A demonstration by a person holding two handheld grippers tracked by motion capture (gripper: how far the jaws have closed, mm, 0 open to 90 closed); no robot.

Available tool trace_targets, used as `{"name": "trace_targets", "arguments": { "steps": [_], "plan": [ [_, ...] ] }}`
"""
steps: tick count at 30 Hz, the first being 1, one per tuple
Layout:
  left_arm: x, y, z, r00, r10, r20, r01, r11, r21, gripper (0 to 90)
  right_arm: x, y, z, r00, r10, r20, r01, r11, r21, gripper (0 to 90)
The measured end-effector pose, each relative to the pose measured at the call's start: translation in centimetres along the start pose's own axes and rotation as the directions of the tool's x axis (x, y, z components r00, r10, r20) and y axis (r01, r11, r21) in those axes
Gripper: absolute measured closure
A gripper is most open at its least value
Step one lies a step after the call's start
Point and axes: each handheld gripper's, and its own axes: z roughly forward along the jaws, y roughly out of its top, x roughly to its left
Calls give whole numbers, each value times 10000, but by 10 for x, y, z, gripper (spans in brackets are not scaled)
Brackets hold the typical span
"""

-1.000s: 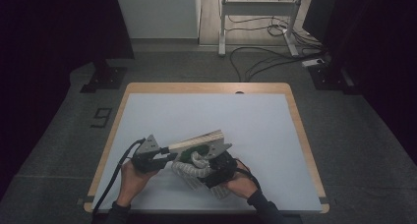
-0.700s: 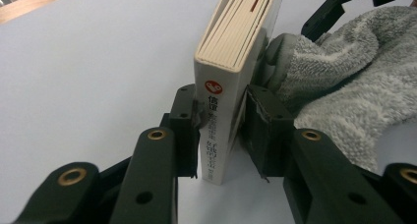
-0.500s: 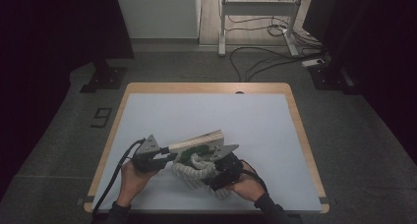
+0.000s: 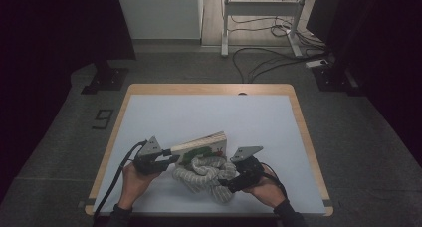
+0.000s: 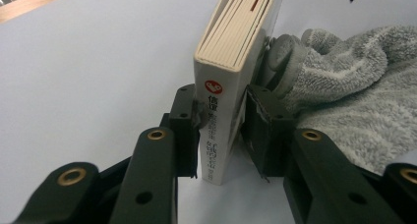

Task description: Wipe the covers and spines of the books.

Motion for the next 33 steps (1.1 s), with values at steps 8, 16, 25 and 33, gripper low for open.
{"name": "trace_targets", "arguments": {
  "steps": [8, 16, 25, 33],
  "plan": [
    [0, 0, 0, 10000, -1, 24, 1, 10000, 4, 665, -25, -8, -9, 9967, 486, 646, -474, 9987, -198, 130],
    [1, 0, 1, 10000, -8, 43, 8, 10000, 20, 665, -50, 5, 10, 9929, 732, 933, -669, 9954, -683, 134],
    [1, 0, 2, 9999, -64, 83, 63, 10000, 67, 652, -63, 28, 35, 9954, 566, 766, -486, 9935, -1033, 134],
    [1, -1, 4, 9998, -106, 146, 104, 9999, 130, 631, -67, 35, 48, 9995, 232, 204, -205, 9924, -1213, 244]
  ]
}}
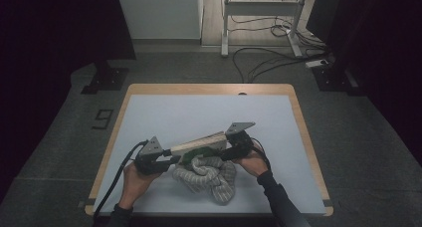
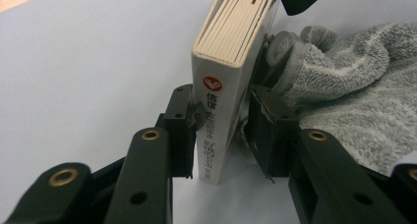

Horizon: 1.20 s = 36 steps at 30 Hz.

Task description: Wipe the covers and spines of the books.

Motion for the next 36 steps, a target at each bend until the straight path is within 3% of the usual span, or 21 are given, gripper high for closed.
{"name": "trace_targets", "arguments": {
  "steps": [4, 9, 16, 20, 28, 36],
  "plan": [
    [0, 0, -1, 9999, -9, -143, 9, 10000, 22, 612, 4, -1, -1, 9995, -263, 180, 266, 9995, -158, 299],
    [0, -1, -4, 9995, -283, -156, 285, 9995, 129, 547, 3, -4, -4, 9993, -140, 352, 148, 9996, -237, 408],
    [1, 0, -18, 9977, -627, -244, 630, 9980, 103, 359, 2, -4, -7, 9987, -16, 502, 25, 9998, -184, 507],
    [-1, 1, -27, 9968, -792, -70, 792, 9969, 23, 244, 2, -3, -7, 9982, -61, 595, 66, 9999, -81, 532],
    [-18, 11, -33, 9987, -370, 337, 362, 9991, 230, 148, 2, -2, -7, 9979, -84, 649, 86, 10000, -26, 545],
    [-34, 24, -30, 9928, -29, 1198, -6, 9996, 295, 147, 2, -2, -7, 9980, -58, 633, 58, 10000, 8, 545]
  ]
}}
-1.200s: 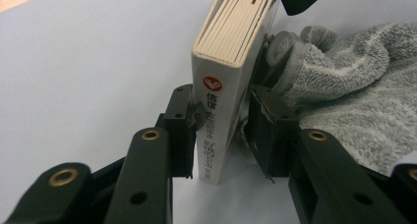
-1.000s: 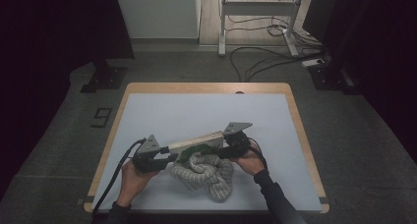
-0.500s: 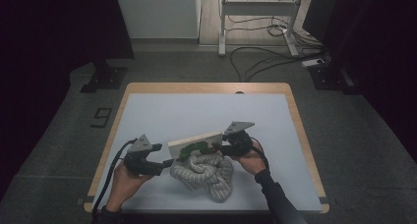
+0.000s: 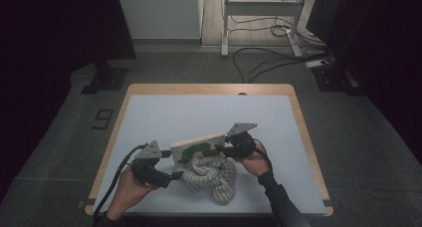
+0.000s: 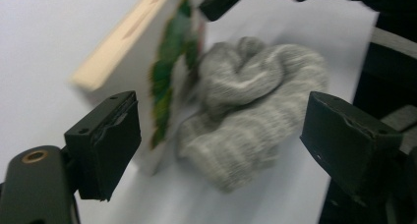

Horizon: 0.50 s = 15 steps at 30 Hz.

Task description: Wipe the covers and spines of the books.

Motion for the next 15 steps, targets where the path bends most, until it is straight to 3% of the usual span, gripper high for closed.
{"name": "trace_targets", "arguments": {
  "steps": [5, 12, 15],
  "plan": [
    [-11, 11, 13, 9982, 329, 505, -335, 9994, 108, 143, -1, 0, 0, 10000, 2, -9, -2, 10000, -17, 545],
    [-27, 25, 45, 9916, 787, 1025, -837, 9955, 454, 121, 0, 0, 0, 10000, -17, 18, 17, 10000, -19, 545],
    [-28, 26, 61, 9884, 749, 1320, -837, 9945, 625, 109, 0, 0, 0, 10000, -49, 22, 49, 10000, -24, 545]
  ]
}}
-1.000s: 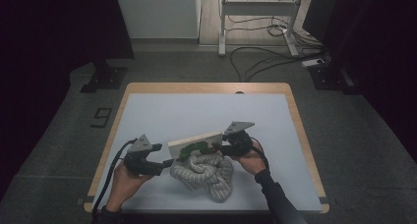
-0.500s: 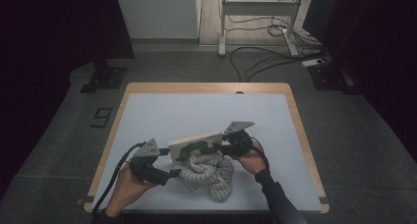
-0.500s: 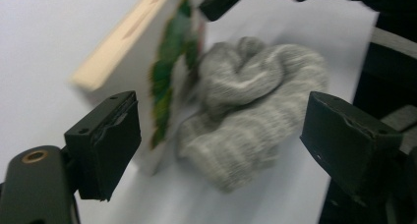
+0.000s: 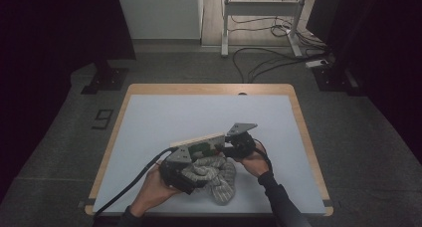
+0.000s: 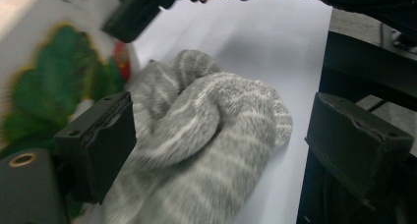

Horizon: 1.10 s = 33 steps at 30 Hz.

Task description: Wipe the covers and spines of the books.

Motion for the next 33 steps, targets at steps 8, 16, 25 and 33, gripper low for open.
{"name": "trace_targets", "arguments": {
  "steps": [8, 16, 25, 33],
  "plan": [
    [0, -4, 37, 9988, -85, 479, 54, 9980, 637, 70, 0, 0, 0, 10000, 23, -5, -23, 10000, -22, 545],
    [-1, -15, 69, 9992, 50, 385, -103, 9903, 1384, 33, 0, 0, 0, 10000, 8, 9, -8, 10000, -17, 545],
    [-1, -22, 82, 9977, 321, -594, -210, 9835, 1796, 155, 1, -1, -1, 10000, 65, 1, -65, 10000, -38, 545],
    [0, -23, 78, 9967, 591, -556, -475, 9806, 1902, 496, 1, -2, -1, 10000, 60, 6, -60, 9999, -105, 545]
  ]
}}
